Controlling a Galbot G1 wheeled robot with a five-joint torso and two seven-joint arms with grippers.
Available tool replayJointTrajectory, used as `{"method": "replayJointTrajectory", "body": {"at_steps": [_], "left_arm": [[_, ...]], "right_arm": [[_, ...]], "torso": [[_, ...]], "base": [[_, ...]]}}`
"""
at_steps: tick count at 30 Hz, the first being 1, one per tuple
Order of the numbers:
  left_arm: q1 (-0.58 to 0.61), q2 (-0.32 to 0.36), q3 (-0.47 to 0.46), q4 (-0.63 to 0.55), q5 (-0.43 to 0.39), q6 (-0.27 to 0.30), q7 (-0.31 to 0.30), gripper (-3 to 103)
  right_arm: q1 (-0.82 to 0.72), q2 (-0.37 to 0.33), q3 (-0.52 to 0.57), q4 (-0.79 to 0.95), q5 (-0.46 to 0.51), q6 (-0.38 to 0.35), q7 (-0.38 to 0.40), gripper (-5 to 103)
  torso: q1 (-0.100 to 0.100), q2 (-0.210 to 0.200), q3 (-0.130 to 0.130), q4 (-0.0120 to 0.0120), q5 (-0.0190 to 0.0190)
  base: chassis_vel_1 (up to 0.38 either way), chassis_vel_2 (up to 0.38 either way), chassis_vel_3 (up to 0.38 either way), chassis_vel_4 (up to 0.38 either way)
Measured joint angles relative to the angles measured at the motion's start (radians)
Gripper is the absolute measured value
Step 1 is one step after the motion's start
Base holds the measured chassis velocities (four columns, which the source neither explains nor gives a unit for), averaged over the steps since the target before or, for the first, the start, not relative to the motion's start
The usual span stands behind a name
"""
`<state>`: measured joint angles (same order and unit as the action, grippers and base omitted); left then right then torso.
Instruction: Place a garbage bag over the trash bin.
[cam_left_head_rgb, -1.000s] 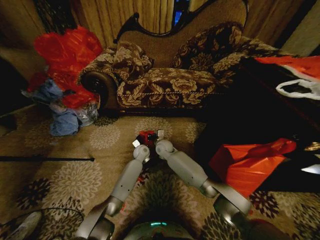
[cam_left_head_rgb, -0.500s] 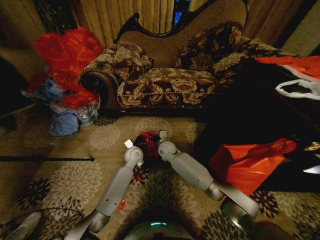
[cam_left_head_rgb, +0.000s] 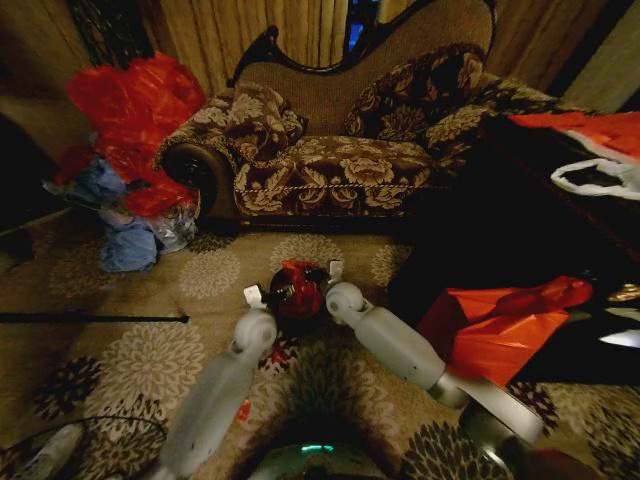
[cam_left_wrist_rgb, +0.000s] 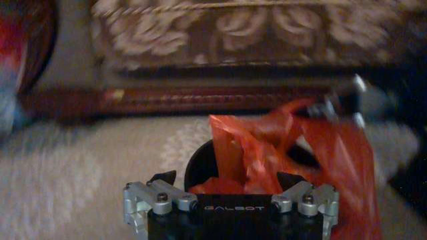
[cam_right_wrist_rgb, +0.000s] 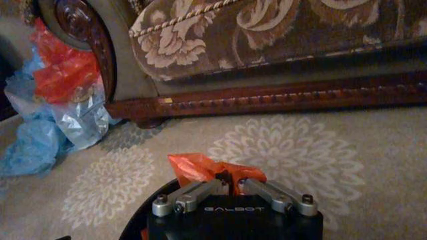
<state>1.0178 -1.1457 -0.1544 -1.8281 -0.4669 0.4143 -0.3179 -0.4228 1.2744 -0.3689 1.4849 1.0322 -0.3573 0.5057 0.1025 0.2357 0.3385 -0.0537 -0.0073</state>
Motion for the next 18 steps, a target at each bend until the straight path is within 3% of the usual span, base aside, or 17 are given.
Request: {"method": "replayJointTrajectory", "body": {"at_steps": [1,4,5,7,13,18], "left_arm": [[0.000,0.000,0.000,0.000,0.000,0.000,0.000,100],[-0.006,0.032,0.024,0.016,0.090,-0.029,0.121,100],[-0.006,0.032,0.024,0.016,0.090,-0.029,0.121,100],[-0.040,0.041,0.050,0.042,0.119,-0.035,0.183,100],[-0.119,0.006,0.129,0.122,0.126,-0.033,0.155,100],[-0.178,-0.052,0.177,0.205,0.142,-0.001,0.069,100]], "right_arm": [[0.000,0.000,0.000,0.000,0.000,0.000,0.000,0],[-0.023,0.010,0.027,0.000,-0.007,0.002,-0.004,0],[-0.023,0.010,0.027,0.000,-0.007,0.002,-0.004,0],[-0.036,0.017,0.038,-0.003,-0.020,0.004,-0.011,0],[-0.052,0.028,0.056,-0.011,-0.039,0.007,-0.020,0],[-0.064,0.032,0.075,-0.027,-0.062,0.013,-0.033,0]], "torso": [[0.000,0.000,0.000,0.0000,0.0000],[0.000,0.000,0.000,-0.0006,0.0000],[0.000,0.000,0.000,-0.0006,0.0000],[0.000,0.000,0.000,-0.0007,0.0003],[0.000,0.000,0.000,-0.0008,0.0000],[0.000,0.000,0.000,-0.0007,0.0001]], "base": [[0.000,0.000,0.000,0.000],[0.000,0.000,0.000,0.000],[0.000,0.000,0.000,0.000],[0.000,0.000,0.000,0.000],[0.000,0.000,0.000,0.000],[0.000,0.000,0.000,0.000]]}}
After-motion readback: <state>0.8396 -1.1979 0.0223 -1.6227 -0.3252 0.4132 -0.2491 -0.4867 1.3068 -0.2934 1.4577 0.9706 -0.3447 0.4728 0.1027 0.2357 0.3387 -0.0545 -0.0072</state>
